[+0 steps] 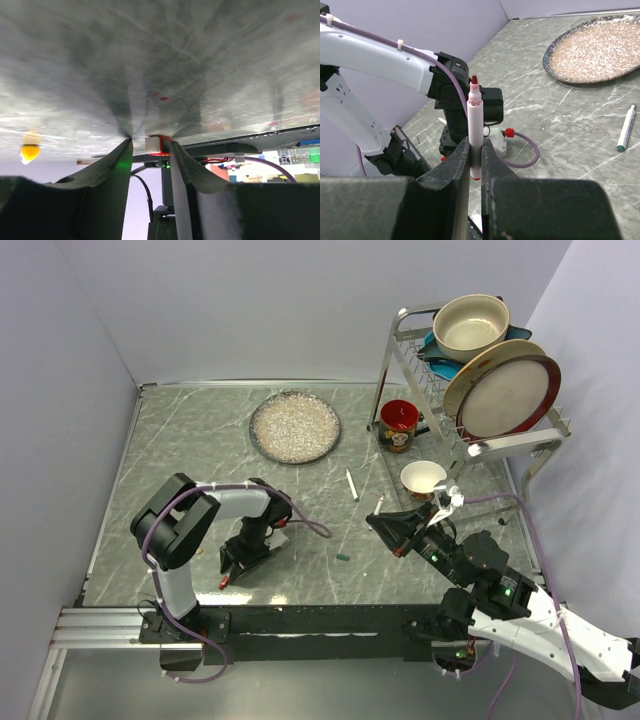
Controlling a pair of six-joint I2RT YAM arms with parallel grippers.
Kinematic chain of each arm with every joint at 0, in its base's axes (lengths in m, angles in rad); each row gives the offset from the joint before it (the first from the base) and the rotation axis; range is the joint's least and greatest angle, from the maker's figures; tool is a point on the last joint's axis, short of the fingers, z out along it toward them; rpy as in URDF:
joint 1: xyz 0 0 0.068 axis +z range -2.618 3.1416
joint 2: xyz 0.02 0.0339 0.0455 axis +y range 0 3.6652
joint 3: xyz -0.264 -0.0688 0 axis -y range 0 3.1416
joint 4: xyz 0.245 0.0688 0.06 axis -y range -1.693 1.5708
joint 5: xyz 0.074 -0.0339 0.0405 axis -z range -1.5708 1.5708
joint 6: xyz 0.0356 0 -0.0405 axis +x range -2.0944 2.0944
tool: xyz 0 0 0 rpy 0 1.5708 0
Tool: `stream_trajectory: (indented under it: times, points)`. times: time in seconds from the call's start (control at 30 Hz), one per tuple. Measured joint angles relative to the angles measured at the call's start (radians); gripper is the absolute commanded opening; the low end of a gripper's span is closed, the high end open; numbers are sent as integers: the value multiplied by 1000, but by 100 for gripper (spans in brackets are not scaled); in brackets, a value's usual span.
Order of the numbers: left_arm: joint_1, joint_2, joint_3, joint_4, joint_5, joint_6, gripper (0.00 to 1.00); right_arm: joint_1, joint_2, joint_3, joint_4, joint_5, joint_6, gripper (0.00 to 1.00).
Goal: Insert the pens into the pen caps
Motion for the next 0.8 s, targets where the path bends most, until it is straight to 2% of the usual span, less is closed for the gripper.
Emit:
stream_trajectory:
  times: [0.2, 0.23, 0.37, 0.5, 0.8]
  points:
    - [0, -5, -18, -3, 5, 0, 26, 0, -13, 0, 0, 1, 0, 0]
    - [0, -5, -18, -3, 6, 0, 17, 0, -15, 0, -1, 2, 0, 0]
    - [0, -5, -15, -6, 14, 1, 1, 0, -21, 0, -1, 3, 0, 0]
    - [-5, -5, 20, -9, 14, -2, 1, 0, -23, 0, -2, 4, -1, 0]
    - [-18, -51, 215, 6, -57, -69, 1, 0, -23, -10, 6, -21, -23, 0]
